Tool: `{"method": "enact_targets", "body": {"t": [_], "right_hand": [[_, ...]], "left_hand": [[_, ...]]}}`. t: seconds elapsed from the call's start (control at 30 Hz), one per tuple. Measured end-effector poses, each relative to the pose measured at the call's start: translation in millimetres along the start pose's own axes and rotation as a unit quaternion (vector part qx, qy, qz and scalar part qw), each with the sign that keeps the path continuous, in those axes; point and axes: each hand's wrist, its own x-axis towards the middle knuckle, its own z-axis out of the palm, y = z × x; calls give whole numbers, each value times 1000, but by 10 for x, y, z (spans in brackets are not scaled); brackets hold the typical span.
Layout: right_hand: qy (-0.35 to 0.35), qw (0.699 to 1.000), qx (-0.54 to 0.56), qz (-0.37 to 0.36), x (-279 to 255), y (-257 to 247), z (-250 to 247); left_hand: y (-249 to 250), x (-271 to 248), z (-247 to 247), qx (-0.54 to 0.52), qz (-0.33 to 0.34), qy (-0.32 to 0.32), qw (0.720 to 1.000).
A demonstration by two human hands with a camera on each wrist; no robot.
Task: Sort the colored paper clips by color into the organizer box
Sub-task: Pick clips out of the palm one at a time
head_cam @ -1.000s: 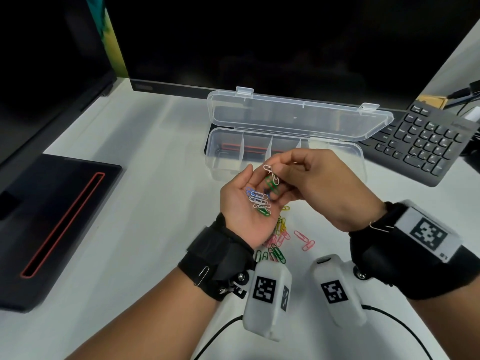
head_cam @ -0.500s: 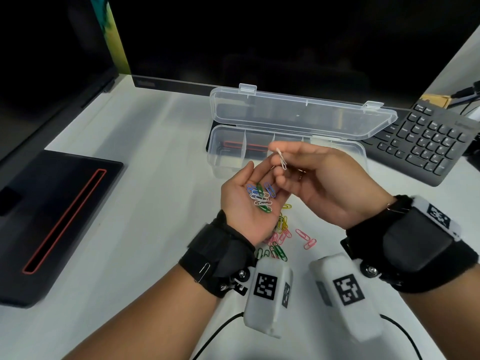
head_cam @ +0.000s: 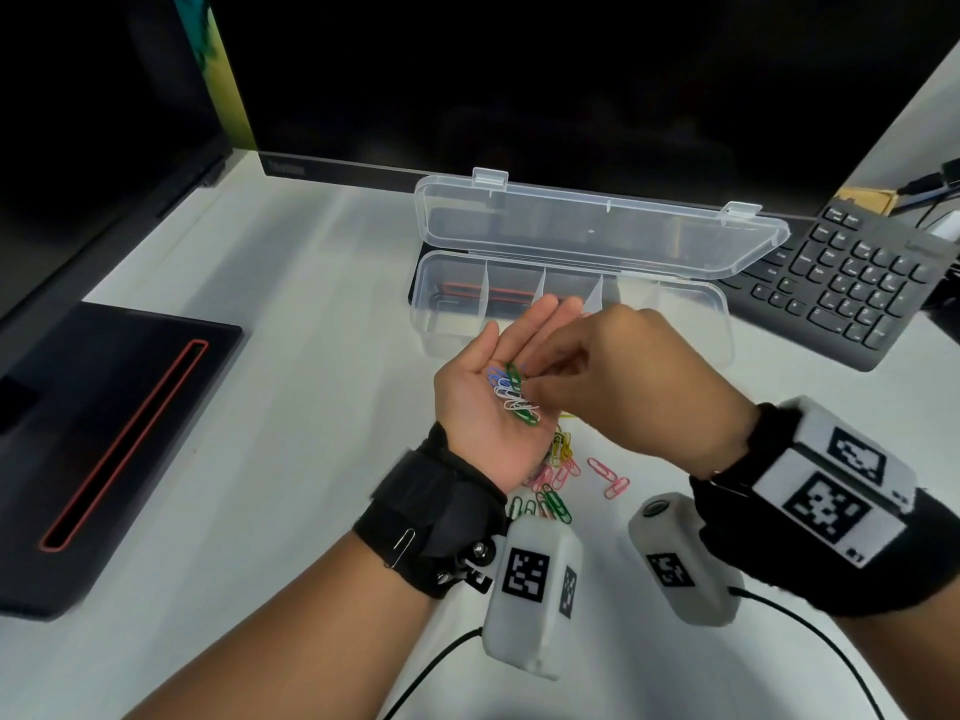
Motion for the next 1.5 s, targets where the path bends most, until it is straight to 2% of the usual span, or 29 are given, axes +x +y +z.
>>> {"method": "enact_targets", "body": {"t": [0.23, 0.37, 0.67, 0.93, 1.03, 1.17, 1.2, 1.33, 1.4, 1.5], "right_hand": [[4, 998, -65, 20, 29, -51, 161], [23, 999, -23, 9, 41, -45, 174], [-3, 990, 139, 32, 54, 63, 105], [2, 989, 148, 30, 26, 59, 46], [-18, 967, 249, 49, 14, 63, 13], [-64, 904, 412, 97, 3, 50, -29], [-64, 906, 407, 96, 4, 61, -29], [-3, 955, 291, 55, 5, 101, -5], [20, 965, 257, 48, 9, 108, 8], [14, 967, 250, 48, 3, 92, 11]], "left_hand": [[-21, 20, -38, 11, -5, 5, 1000], [-23, 25, -41, 7, 2, -4, 1000], [4, 19, -9, -7, 9, -14, 1000], [8, 28, -28, -12, 6, -17, 1000], [8, 34, -25, -19, 10, -18, 1000], [6, 44, -20, -29, 6, -13, 999], [4, 44, -20, -28, 6, -13, 1000], [1, 45, -24, -15, 8, -16, 1000], [0, 44, -30, -13, 8, -18, 1000], [0, 50, -37, -15, 11, -20, 1000]]}}
